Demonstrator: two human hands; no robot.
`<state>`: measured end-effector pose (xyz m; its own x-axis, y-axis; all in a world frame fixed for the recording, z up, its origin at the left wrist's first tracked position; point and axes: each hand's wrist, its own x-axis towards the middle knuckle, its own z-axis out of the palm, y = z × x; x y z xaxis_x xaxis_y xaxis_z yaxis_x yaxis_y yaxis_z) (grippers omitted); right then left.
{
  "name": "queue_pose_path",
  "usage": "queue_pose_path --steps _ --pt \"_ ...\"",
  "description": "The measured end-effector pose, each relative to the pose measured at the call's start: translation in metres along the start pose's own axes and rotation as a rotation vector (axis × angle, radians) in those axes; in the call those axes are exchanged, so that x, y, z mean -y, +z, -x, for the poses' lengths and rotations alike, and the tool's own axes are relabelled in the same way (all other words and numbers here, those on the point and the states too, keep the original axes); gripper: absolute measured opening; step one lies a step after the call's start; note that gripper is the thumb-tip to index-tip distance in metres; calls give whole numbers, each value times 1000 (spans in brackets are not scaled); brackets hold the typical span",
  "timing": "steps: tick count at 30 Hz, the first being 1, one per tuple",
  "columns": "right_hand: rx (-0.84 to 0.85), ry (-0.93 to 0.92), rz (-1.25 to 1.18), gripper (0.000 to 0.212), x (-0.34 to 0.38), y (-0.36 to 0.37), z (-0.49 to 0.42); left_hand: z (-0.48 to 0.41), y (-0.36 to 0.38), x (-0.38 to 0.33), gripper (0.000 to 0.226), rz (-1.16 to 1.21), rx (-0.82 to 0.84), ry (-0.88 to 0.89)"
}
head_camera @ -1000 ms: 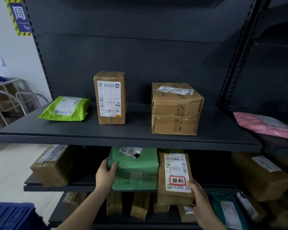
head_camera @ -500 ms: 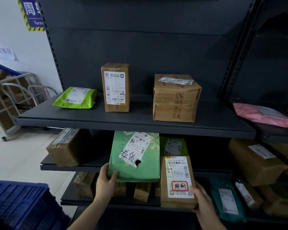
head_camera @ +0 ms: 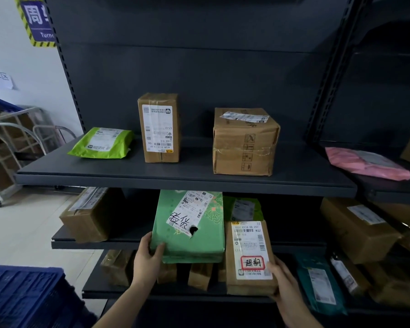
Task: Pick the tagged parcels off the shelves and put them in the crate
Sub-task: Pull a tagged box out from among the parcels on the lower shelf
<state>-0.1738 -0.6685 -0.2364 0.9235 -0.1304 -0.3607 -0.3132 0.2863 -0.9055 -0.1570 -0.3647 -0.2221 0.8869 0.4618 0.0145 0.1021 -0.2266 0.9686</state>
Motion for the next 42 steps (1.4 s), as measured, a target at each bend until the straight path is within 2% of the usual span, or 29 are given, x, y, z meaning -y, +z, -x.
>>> queue_pose_path --steps 12,15,18,21,24,29,31,32,35,42 --pt "-22 -45 -11 24 29 18 -24 -44 16 -36 34 -61 14 -15" --pt "-59 -39 -18 24 31 8 -25 -47 21 -42 47 -194 -30 8" --pt "-113 -20 -29 28 31 -14 -24 -30 32 -49 52 -373 -86 196" --pt "-153 2 -30 35 32 -39 -24 -5 52 -53 50 -532 -7 421" --pt "-147 15 -21 37 35 -59 -25 22 77 -55 48 -616 77 569" --pt "-124 54 -17 28 43 -93 -32 59 121 -55 48 -806 285 642" --pt "-123 65 -9 23 47 -105 -38 65 138 -53 50 -865 289 695" --pt "-125 68 -4 22 49 -109 -41 66 145 -52 51 -875 295 697" --pt "-118 80 8 27 57 -124 -54 61 177 -51 54 -928 363 540" --pt "-103 112 22 32 69 -130 -96 17 226 -49 56 -1018 370 279"
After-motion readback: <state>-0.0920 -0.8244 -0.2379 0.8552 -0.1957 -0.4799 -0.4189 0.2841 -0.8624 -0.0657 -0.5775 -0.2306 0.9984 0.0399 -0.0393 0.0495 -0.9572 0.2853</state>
